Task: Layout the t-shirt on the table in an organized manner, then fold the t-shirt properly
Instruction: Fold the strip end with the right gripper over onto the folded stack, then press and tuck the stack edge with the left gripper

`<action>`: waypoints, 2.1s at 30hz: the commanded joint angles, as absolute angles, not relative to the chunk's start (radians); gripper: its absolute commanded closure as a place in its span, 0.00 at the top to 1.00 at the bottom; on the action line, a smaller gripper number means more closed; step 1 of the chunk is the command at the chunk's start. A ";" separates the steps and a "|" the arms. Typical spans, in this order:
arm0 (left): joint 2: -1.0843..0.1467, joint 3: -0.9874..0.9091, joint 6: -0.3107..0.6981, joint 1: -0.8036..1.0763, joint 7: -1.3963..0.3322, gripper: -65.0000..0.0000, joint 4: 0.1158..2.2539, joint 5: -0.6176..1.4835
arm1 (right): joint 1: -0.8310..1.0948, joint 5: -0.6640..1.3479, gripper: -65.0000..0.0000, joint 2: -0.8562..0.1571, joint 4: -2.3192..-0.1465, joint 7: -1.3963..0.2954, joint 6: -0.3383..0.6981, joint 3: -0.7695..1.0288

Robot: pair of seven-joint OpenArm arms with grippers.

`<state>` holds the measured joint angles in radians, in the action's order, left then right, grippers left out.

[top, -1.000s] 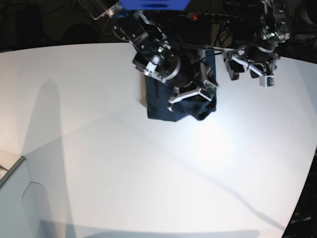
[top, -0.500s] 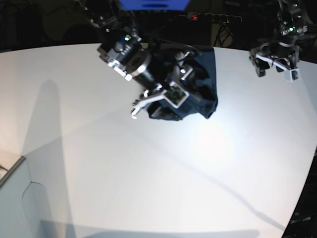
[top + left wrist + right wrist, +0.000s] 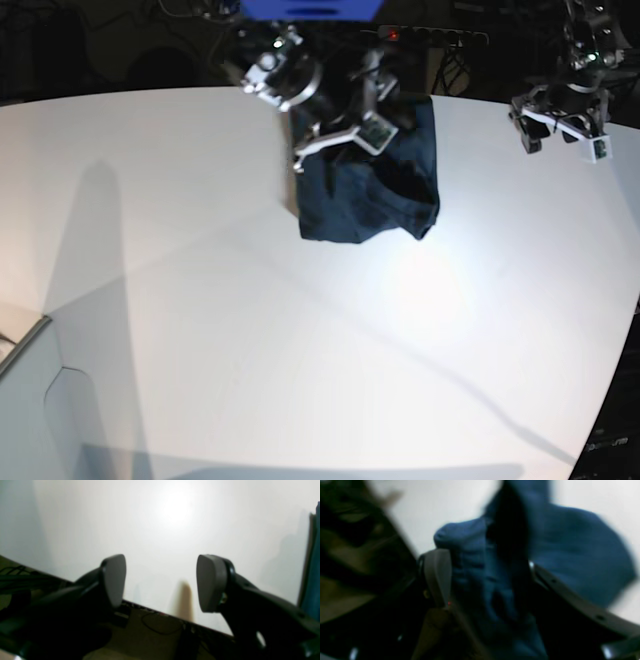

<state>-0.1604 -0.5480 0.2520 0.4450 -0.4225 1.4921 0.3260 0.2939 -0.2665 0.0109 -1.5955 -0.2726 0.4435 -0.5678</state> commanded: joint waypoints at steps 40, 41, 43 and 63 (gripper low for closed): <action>-0.016 -0.593 0.255 0.377 -0.654 0.66 1.810 0.335 | 0.209 -0.277 0.59 0.005 -1.794 -0.255 0.440 -0.360; -0.016 -0.570 0.255 0.378 -0.654 0.66 1.814 0.335 | 0.200 -0.277 0.59 0.007 -1.793 -0.257 0.440 -0.343; -0.015 -0.524 0.255 0.383 -0.654 0.66 1.831 0.335 | 0.188 -0.277 0.59 0.008 -1.793 -0.259 0.438 -0.317; 0.041 -0.225 0.249 0.329 -0.653 0.66 1.862 0.334 | 0.104 -0.277 0.59 0.005 -1.748 -0.259 0.440 -0.094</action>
